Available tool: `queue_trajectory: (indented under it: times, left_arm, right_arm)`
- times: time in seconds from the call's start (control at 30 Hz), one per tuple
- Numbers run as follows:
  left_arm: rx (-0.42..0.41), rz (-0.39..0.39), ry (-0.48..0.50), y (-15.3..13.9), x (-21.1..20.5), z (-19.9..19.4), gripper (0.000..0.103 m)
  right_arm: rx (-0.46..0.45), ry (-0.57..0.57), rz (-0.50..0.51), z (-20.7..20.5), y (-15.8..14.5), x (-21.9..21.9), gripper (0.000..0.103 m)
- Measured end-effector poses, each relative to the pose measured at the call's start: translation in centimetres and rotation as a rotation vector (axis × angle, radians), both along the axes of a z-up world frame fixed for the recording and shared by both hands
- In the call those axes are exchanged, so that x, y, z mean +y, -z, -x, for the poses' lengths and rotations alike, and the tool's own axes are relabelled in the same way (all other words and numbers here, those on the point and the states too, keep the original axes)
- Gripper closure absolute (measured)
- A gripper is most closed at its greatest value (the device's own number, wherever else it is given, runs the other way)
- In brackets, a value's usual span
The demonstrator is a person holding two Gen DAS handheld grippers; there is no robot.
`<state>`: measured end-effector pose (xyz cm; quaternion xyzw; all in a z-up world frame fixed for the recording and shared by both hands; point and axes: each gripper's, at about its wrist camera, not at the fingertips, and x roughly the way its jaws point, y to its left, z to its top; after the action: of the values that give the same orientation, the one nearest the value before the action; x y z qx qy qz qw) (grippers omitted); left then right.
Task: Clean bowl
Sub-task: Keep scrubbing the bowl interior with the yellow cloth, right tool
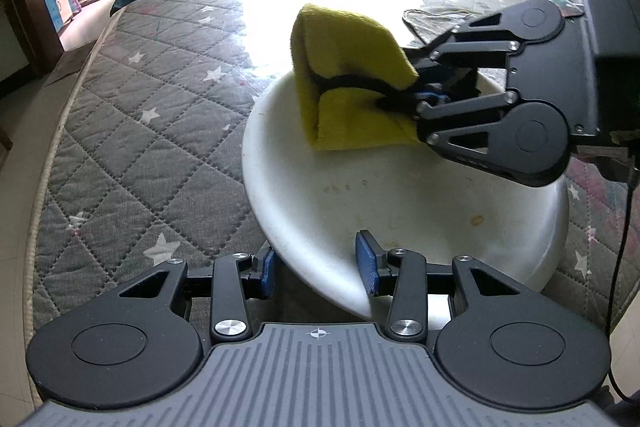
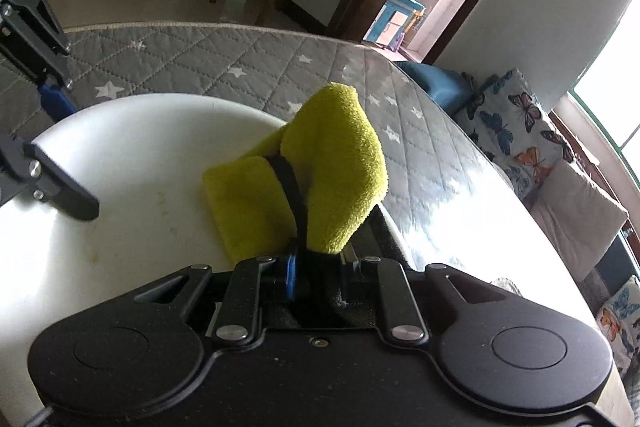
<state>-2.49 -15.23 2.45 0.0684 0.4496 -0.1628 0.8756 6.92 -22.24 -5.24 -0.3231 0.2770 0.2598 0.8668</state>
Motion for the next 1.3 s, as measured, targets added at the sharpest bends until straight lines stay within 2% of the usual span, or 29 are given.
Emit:
queue_trajectory:
  times: [0.6, 0.8, 0.9, 1.03, 1.1, 1.3]
  left_arm:
    - [-0.007, -0.003, -0.014, 0.0, -0.1, 0.0, 0.06]
    - [-0.021, -0.047, -0.022, -0.6, -0.3, 0.0, 0.06]
    - [-0.018, -0.045, -0.019, -0.8, 0.0, 0.0, 0.06]
    - [-0.013, -0.039, -0.016, -0.9, 0.3, -0.3, 0.063]
    - [-0.014, -0.036, -0.01, -0.9, 0.4, -0.3, 0.067]
    - [-0.018, -0.031, -0.007, -0.8, 0.2, -0.4, 0.068]
  right_arm:
    - [0.045, 0.002, 0.007, 4.6, -0.4, -1.6, 0.083]
    - [0.066, -0.017, 0.009, 5.8, -0.6, -1.7, 0.083]
    - [0.081, -0.028, 0.0, 6.4, -0.8, -1.8, 0.083]
    - [0.123, -0.044, -0.03, 7.0, -1.2, -1.8, 0.083]
    - [0.14, -0.049, -0.044, 7.2, -1.4, -1.9, 0.083]
    - [0.148, -0.067, -0.051, 7.2, -1.5, -1.6, 0.083]
